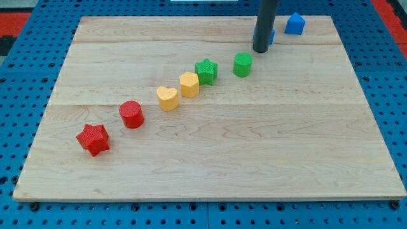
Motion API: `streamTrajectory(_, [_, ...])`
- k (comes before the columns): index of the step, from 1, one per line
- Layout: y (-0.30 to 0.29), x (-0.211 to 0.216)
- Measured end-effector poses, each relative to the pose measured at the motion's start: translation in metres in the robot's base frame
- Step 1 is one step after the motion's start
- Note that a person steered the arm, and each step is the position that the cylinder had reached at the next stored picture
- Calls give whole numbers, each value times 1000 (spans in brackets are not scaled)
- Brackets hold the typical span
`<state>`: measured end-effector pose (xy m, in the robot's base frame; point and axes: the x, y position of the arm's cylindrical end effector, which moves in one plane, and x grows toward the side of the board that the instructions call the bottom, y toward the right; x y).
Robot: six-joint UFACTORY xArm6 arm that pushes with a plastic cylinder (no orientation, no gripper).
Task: Push the green circle towards down
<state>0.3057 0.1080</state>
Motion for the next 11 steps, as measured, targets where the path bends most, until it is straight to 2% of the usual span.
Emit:
streamTrajectory(1, [-5, 19])
streamTrajectory(2, [-6, 57])
streamTrajectory(3, [-4, 39])
streamTrajectory(4, [-3, -3])
streamTrajectory(5, [-35, 0])
streamTrajectory(11, [-50, 207])
